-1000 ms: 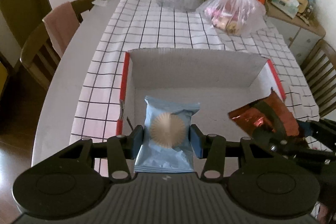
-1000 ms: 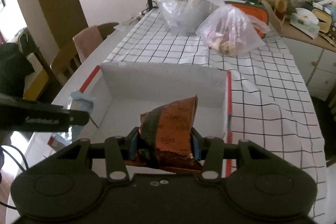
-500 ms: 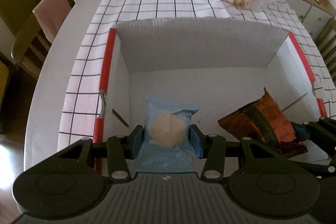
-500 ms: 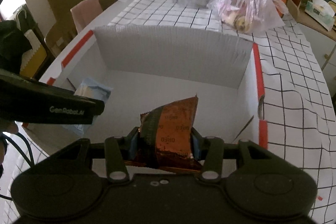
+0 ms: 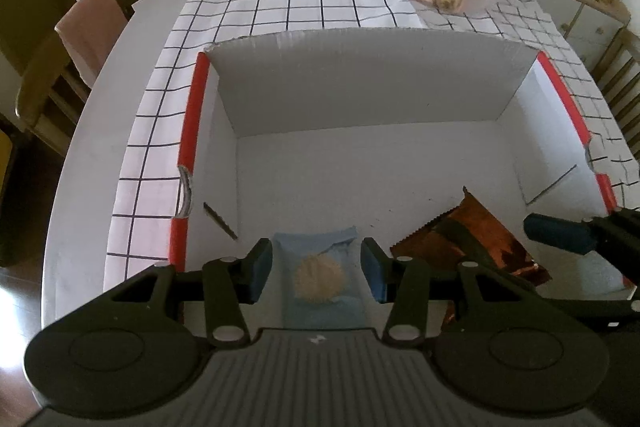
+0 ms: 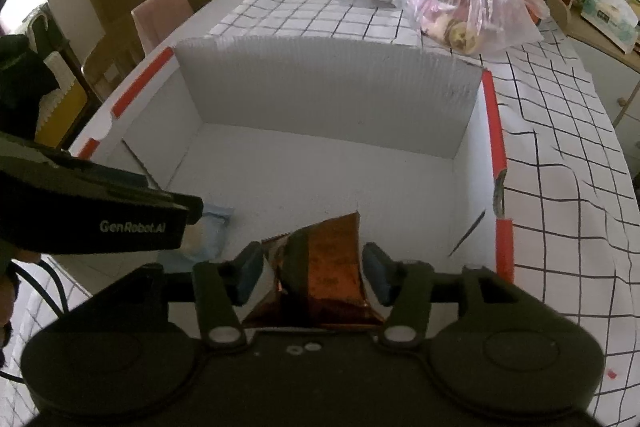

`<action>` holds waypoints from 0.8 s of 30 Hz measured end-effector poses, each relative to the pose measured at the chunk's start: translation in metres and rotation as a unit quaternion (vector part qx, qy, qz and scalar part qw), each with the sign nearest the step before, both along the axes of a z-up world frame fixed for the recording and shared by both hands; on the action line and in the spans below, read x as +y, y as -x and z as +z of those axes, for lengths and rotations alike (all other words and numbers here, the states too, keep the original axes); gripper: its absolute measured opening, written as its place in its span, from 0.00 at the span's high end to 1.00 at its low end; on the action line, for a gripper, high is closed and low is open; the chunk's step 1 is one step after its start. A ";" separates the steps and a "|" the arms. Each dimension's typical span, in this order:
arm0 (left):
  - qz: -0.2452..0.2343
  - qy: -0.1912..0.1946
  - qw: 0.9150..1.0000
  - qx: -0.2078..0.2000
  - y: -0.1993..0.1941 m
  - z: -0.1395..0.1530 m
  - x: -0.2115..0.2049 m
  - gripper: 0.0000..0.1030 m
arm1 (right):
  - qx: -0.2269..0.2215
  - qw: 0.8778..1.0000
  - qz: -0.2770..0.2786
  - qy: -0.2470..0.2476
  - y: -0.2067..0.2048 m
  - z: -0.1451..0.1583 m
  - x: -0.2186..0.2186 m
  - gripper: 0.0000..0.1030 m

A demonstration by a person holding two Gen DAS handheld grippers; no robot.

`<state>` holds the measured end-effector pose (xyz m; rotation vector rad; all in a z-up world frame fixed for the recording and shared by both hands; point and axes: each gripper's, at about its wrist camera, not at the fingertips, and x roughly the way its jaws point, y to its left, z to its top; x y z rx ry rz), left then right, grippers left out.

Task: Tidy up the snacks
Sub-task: 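Carry both packets into the red box and open both tools, then grasp the white crumpled bag with left tool while right tool grasps red chip bag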

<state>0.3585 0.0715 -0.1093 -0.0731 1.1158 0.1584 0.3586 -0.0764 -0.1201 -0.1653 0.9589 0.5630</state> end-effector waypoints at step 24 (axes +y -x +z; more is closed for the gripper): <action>-0.007 0.023 0.995 -0.094 0.087 0.077 0.000 0.38 | -0.050 0.997 0.009 -0.065 0.067 0.080 -0.034 0.20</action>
